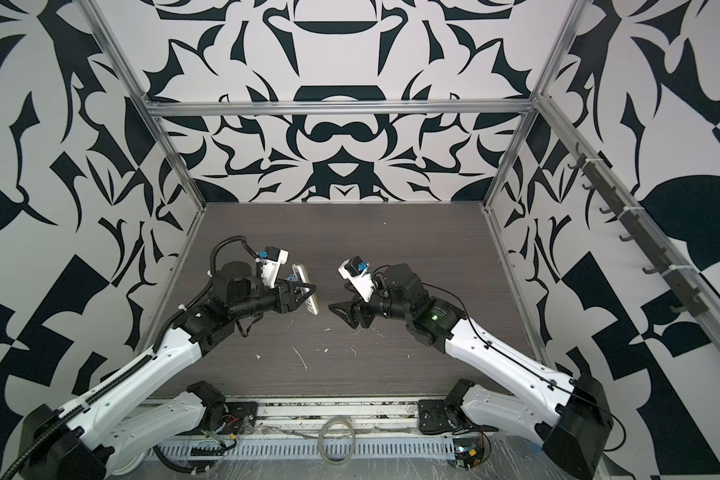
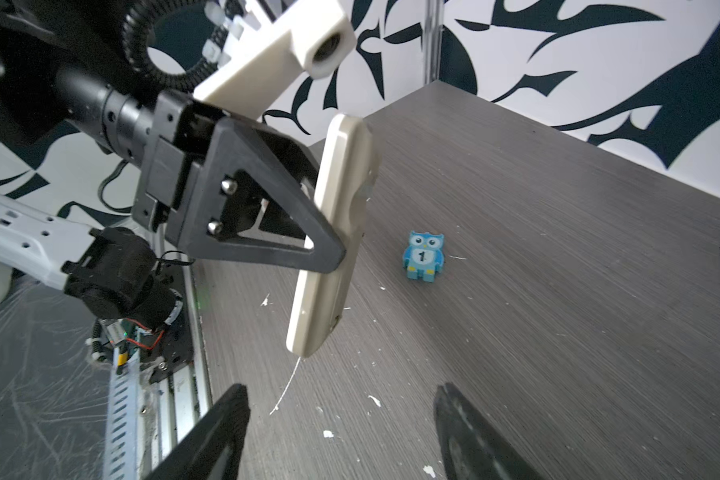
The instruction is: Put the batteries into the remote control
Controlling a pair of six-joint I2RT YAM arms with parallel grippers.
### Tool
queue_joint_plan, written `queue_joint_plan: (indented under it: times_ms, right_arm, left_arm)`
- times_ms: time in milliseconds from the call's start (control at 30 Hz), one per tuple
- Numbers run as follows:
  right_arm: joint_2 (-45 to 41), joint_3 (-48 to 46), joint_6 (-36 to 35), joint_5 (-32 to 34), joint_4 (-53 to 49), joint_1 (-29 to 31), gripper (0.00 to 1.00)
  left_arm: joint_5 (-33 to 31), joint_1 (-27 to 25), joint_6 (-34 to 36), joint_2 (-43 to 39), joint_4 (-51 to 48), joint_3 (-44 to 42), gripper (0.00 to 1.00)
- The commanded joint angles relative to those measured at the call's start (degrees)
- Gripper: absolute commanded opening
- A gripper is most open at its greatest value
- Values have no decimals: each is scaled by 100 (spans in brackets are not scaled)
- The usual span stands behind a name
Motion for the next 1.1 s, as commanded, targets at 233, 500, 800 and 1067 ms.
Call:
queue_joint_plan:
  times_ms: [233, 500, 800, 1067]
  right_arm:
    - [55, -219, -277, 1080, -84, -21, 77]
    - [193, -402, -333, 1408, -131, -114, 78]
    - [132, -582, -268, 1429, -21, -290, 80]
    - [28, -685, -239, 1380, 39, -329, 81]
  left_arm:
    - [-802, -37, -238, 945, -968, 657, 9]
    - [-1352, -210, -515, 2125, -1722, 1188, 5]
    - [-1603, -554, -832, 2913, -1757, 1528, 5]
    - [-1790, -767, -1024, 3643, -2069, 1974, 5]
